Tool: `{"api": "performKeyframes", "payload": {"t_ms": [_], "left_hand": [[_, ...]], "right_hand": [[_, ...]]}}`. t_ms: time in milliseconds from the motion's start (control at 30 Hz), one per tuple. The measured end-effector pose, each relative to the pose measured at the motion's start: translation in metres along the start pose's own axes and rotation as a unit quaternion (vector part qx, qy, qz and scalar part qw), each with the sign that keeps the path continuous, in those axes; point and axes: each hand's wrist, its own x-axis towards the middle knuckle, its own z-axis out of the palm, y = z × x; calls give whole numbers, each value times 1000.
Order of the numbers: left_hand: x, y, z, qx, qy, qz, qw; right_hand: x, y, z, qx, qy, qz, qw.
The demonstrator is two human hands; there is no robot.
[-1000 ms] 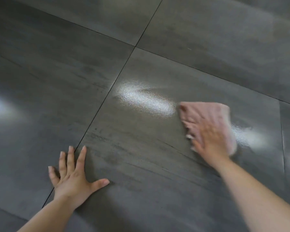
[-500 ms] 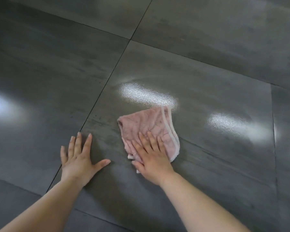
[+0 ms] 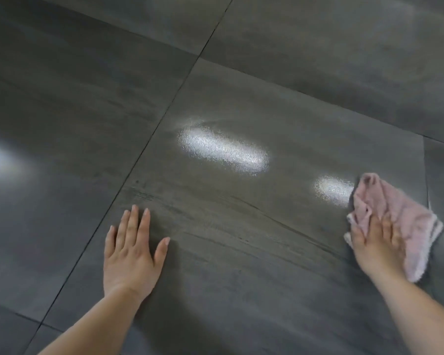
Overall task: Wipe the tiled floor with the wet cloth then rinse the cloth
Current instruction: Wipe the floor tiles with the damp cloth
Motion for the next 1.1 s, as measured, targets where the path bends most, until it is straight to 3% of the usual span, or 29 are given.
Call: {"api": "performKeyframes", "payload": {"t_ms": [133, 233, 367, 467, 533, 667, 767, 867, 933, 1000, 1100], "left_hand": [[0, 3, 2, 17, -5, -15, 1000], [3, 1, 2, 23, -55, -26, 998], [3, 1, -1, 8, -91, -24, 996], [5, 1, -3, 4, -98, -19, 995], [4, -1, -4, -2, -108, -18, 994], [4, 1, -6, -10, -104, -28, 994], [4, 1, -5, -8, -82, -39, 996], [0, 1, -1, -2, -36, -36, 999], [0, 2, 1, 11, -7, -32, 999], [0, 4, 0, 19, -2, -30, 999], [0, 6, -3, 17, -13, -29, 999]], "right_hand": [[35, -76, 4, 8, 5, 19, 1000], [21, -158, 29, -23, -13, -135, 990], [-35, -237, 60, -50, -89, -430, 897], [-4, -227, 48, -126, -69, -531, 835], [34, -198, 33, -134, -36, -505, 852], [81, -93, -2, -68, 45, -281, 956], [78, -24, -15, -28, 66, -160, 984], [55, -31, -1, 12, 46, -18, 999], [32, -71, 15, 4, 45, -52, 998], [-5, -109, 41, -25, 47, -190, 980], [-73, -142, 79, -54, 86, -420, 902]]}}
